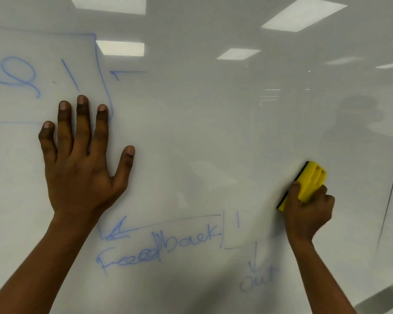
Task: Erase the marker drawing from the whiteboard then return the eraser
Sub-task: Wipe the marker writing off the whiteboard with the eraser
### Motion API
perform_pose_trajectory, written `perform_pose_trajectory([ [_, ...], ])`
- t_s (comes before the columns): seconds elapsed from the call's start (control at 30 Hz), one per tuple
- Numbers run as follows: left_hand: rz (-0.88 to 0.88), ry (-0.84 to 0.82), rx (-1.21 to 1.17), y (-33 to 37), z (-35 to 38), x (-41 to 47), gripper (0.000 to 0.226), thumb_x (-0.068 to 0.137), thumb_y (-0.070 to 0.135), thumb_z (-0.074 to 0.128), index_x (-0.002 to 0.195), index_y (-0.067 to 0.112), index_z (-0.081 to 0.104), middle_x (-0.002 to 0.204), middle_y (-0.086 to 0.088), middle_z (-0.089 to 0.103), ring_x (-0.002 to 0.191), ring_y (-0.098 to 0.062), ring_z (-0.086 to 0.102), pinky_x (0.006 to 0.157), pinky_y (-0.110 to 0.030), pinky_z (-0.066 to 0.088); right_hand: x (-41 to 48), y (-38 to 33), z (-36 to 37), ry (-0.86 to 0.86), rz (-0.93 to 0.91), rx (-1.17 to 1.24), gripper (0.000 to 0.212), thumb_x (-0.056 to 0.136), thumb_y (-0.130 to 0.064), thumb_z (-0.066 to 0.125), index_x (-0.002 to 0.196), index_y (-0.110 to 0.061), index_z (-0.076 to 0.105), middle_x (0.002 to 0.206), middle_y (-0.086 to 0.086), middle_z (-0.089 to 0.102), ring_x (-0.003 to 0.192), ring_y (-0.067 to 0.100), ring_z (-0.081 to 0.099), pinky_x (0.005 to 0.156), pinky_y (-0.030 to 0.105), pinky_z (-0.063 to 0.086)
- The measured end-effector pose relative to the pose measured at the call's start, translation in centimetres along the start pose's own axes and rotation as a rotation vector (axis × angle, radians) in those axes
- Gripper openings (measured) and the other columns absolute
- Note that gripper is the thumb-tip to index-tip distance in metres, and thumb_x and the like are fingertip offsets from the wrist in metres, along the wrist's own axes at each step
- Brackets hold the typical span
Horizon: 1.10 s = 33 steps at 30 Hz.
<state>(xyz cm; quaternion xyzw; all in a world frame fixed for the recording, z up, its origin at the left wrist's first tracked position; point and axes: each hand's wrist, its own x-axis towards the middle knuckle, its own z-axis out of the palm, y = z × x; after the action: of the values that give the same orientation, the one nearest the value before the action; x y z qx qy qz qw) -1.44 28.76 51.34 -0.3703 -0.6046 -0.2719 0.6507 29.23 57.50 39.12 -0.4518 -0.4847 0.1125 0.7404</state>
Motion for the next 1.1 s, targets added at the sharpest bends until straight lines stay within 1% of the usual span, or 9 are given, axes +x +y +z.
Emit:
perform_pose_trajectory([
  [0.17,-0.004,-0.001,-0.001,0.0,0.1,0.0,0.077,0.109,0.056,0.042,0.172,0.02,0.016,0.179,-0.011,0.014,0.167,-0.034,0.01,0.135,-0.046,-0.001,-8.2,-4.0,0.4,-0.178,-0.342,0.075,0.068,0.089,-0.048,0.064,0.133,0.003,0.054,0.098,0.017,0.049,0.083,0.035,0.054,0.07,0.037,0.042],
  [0.27,-0.001,-0.013,-0.014,-0.3,0.1,0.0,0.076,0.109,0.056,0.041,0.173,0.022,0.016,0.18,-0.009,0.013,0.167,-0.032,0.01,0.135,-0.047,0.001,-12.2,-5.3,0.9,-0.315,-0.734,0.071,0.069,0.093,-0.048,0.066,0.139,0.0,0.05,0.099,0.007,0.045,0.084,0.026,0.046,0.071,0.035,0.041],
  [0.33,0.002,-0.013,-0.021,-0.4,0.1,0.0,0.076,0.109,0.057,0.041,0.173,0.022,0.016,0.18,-0.009,0.013,0.167,-0.031,0.01,0.135,-0.047,0.003,-11.5,-4.9,1.1,-0.3,-0.829,0.051,0.068,0.093,-0.049,0.067,0.138,0.0,0.05,0.098,0.006,0.044,0.083,0.025,0.044,0.071,0.037,0.039],
  [0.57,-0.006,-0.021,-0.002,-0.2,0.0,0.0,0.077,0.109,0.057,0.042,0.172,0.02,0.018,0.179,-0.012,0.016,0.167,-0.033,0.011,0.134,-0.055,0.012,-5.6,-5.2,0.9,-0.052,-0.081,0.108,0.061,0.088,-0.053,0.064,0.123,-0.002,0.061,0.09,0.014,0.045,0.078,0.036,0.054,0.068,0.043,0.046],
  [0.67,-0.008,-0.024,0.005,-0.1,0.0,0.0,0.076,0.11,0.057,0.041,0.172,0.019,0.019,0.179,-0.012,0.016,0.167,-0.034,0.011,0.134,-0.056,0.012,-8.6,-8.4,1.6,-0.07,-0.163,0.119,0.063,0.089,-0.047,0.067,0.132,-0.002,0.057,0.095,0.013,0.046,0.083,0.036,0.054,0.071,0.043,0.045],
  [0.83,-0.004,-0.028,-0.002,-0.2,-0.1,0.1,0.075,0.11,0.057,0.038,0.172,0.019,0.019,0.179,-0.012,0.016,0.167,-0.032,0.01,0.134,-0.053,0.01,-16.2,-13.4,2.5,-0.277,-0.827,0.134,0.063,0.091,-0.044,0.069,0.136,-0.002,0.055,0.093,0.008,0.047,0.077,0.027,0.046,0.069,0.038,0.037],
  [0.9,-0.001,-0.026,-0.007,-0.3,-0.3,0.2,0.074,0.11,0.056,0.038,0.172,0.019,0.021,0.179,-0.012,0.017,0.167,-0.032,0.011,0.134,-0.052,0.01,-15.0,-14.1,3.0,-0.257,-0.911,0.13,0.063,0.088,-0.044,0.073,0.133,-0.001,0.058,0.088,0.01,0.052,0.075,0.029,0.049,0.067,0.038,0.038],
  [0.97,-0.005,-0.03,-0.007,-0.3,-0.4,0.2,0.074,0.11,0.055,0.039,0.171,0.018,0.022,0.178,-0.012,0.019,0.167,-0.032,0.012,0.134,-0.053,0.011,-12.3,-14.3,3.2,-0.188,-0.827,0.101,0.066,0.086,-0.044,0.075,0.133,0.0,0.059,0.087,0.014,0.054,0.074,0.033,0.05,0.065,0.04,0.04],
  [1.1,-0.011,-0.041,-0.03,0.2,-0.9,0.5,0.073,0.11,0.054,0.042,0.17,0.014,0.028,0.177,-0.014,0.022,0.166,-0.033,0.015,0.134,-0.055,0.013,-5.6,-16.2,3.1,-0.046,-0.291,0.151,0.061,0.087,-0.044,0.073,0.128,0.0,0.062,0.091,0.018,0.052,0.078,0.032,0.052,0.069,0.043,0.045],
])
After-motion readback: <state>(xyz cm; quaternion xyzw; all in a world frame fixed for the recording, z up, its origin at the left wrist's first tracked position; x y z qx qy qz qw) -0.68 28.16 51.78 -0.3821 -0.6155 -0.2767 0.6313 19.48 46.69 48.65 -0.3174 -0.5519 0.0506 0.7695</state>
